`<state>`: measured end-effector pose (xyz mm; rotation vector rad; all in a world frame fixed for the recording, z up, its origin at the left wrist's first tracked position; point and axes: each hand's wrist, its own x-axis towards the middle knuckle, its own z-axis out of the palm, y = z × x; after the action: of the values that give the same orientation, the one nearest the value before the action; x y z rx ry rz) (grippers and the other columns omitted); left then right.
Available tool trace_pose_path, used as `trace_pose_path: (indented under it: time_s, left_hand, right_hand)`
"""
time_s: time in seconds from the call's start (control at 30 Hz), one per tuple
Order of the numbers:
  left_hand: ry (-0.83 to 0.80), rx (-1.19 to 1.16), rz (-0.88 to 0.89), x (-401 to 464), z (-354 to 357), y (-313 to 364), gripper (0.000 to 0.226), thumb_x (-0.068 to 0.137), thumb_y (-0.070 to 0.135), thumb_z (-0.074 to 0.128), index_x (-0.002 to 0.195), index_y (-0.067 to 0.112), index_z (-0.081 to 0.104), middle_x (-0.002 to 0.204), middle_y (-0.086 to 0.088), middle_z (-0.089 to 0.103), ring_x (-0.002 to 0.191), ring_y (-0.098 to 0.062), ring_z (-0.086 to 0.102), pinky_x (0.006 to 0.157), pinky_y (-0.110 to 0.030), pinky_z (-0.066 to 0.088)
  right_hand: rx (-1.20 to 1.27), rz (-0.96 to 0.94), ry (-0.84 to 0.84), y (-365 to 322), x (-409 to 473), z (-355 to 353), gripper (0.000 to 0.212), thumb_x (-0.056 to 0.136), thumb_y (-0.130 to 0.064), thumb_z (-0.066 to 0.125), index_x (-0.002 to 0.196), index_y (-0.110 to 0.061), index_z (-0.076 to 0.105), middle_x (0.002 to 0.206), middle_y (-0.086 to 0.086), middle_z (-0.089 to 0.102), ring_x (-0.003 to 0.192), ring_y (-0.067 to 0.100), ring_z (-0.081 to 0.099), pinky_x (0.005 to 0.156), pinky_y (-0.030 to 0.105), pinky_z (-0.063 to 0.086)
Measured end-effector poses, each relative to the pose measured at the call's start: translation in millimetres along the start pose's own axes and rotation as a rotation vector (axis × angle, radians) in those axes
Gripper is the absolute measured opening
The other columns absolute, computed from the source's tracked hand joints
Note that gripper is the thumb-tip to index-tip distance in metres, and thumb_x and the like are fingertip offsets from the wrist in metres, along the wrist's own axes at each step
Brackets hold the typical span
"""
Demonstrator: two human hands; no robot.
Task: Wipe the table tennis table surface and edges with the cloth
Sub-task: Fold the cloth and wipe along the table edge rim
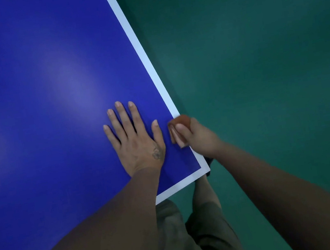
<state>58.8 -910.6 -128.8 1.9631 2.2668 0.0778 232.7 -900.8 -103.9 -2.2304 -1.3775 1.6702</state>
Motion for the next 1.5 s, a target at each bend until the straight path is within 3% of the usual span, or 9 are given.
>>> trace_pose_path:
  time_s: [0.17, 0.33, 0.63, 0.73, 0.87, 1.03, 1.2, 1.3, 1.5]
  left_hand:
    - [0.009, 0.024, -0.005, 0, 2, 0, 0.076, 0.111, 0.059, 0.020, 0.173, 0.016, 0.009, 0.181, -0.010, 0.002, 0.167, -0.033, 0.000, 0.135, -0.056, 0.002]
    - [0.013, 0.029, -0.020, 0, -3, 2, 0.077, 0.110, 0.061, 0.019, 0.173, 0.018, 0.010, 0.181, -0.009, 0.003, 0.167, -0.031, -0.001, 0.135, -0.056, 0.004]
    - [0.099, -0.141, -0.119, 11, -24, 11, 0.063, 0.112, 0.052, 0.033, 0.164, 0.018, 0.044, 0.175, -0.009, 0.032, 0.165, -0.030, 0.020, 0.134, -0.054, 0.013]
    - [0.092, -0.107, -0.192, 34, -30, 24, 0.064, 0.112, 0.053, 0.032, 0.167, 0.021, 0.036, 0.178, -0.010, 0.023, 0.166, -0.032, 0.013, 0.135, -0.054, 0.007]
    - [0.072, -0.083, -0.325, 75, -25, 30, 0.066, 0.111, 0.057, 0.025, 0.171, 0.028, 0.024, 0.180, -0.009, 0.010, 0.167, -0.033, 0.005, 0.135, -0.055, 0.003]
    - [0.054, -0.033, -0.439, 90, -16, 36, 0.070, 0.110, 0.062, 0.014, 0.173, 0.032, 0.010, 0.181, -0.010, 0.000, 0.167, -0.032, -0.004, 0.134, -0.056, 0.000]
    - [0.056, -0.017, -0.458, 91, -15, 37, 0.070, 0.109, 0.063, 0.014, 0.173, 0.034, 0.008, 0.181, -0.007, -0.001, 0.167, -0.029, -0.004, 0.135, -0.053, -0.002]
    - [0.072, -0.024, -0.456, 91, -13, 37, 0.069, 0.110, 0.062, 0.019, 0.172, 0.034, 0.011, 0.181, -0.007, 0.003, 0.167, -0.030, -0.001, 0.135, -0.054, 0.001]
    - [0.076, -0.026, -0.461, 91, -13, 38, 0.068, 0.110, 0.062, 0.018, 0.172, 0.034, 0.011, 0.181, -0.007, 0.003, 0.167, -0.030, 0.000, 0.135, -0.054, 0.002]
  right_hand:
    - [0.021, -0.068, 0.009, -58, 66, -18, 0.058, 0.107, -0.057, 0.039, 0.133, -0.007, 0.056, 0.119, 0.010, 0.069, 0.107, 0.025, 0.067, 0.091, 0.036, 0.051]
    - [0.048, -0.088, 0.017, -91, 94, -29, 0.059, 0.108, -0.055, 0.042, 0.135, -0.004, 0.052, 0.125, 0.010, 0.065, 0.107, 0.024, 0.063, 0.086, 0.032, 0.045]
    - [0.038, -0.021, -0.144, -8, 7, -18, 0.053, 0.107, -0.057, 0.041, 0.136, -0.014, 0.044, 0.105, -0.010, 0.058, 0.103, 0.017, 0.060, 0.087, 0.032, 0.040]
    - [0.120, 0.022, -0.116, -9, 9, -12, 0.053, 0.107, -0.056, 0.041, 0.136, -0.012, 0.047, 0.109, -0.005, 0.059, 0.103, 0.017, 0.060, 0.087, 0.031, 0.041]
    - [0.127, 0.011, -0.096, -31, 36, -15, 0.052, 0.107, -0.058, 0.039, 0.131, -0.013, 0.048, 0.106, -0.003, 0.060, 0.085, 0.007, 0.056, 0.065, 0.024, 0.038]
    - [0.100, -0.082, -0.073, -76, 81, -29, 0.063, 0.108, -0.058, 0.037, 0.138, -0.004, 0.049, 0.127, 0.011, 0.063, 0.102, 0.022, 0.057, 0.083, 0.029, 0.039]
    - [0.097, -0.092, -0.070, -112, 110, -39, 0.062, 0.109, -0.056, 0.037, 0.140, -0.004, 0.049, 0.128, 0.011, 0.065, 0.100, 0.022, 0.057, 0.083, 0.029, 0.039]
    - [0.084, -0.107, -0.062, -101, 95, -37, 0.056, 0.109, -0.054, 0.039, 0.134, -0.005, 0.046, 0.115, 0.005, 0.058, 0.097, 0.022, 0.055, 0.078, 0.031, 0.038]
    - [0.032, -0.047, -0.177, -40, 47, -26, 0.045, 0.108, -0.055, 0.037, 0.123, -0.013, 0.043, 0.124, 0.008, 0.063, 0.099, 0.020, 0.059, 0.080, 0.031, 0.040]
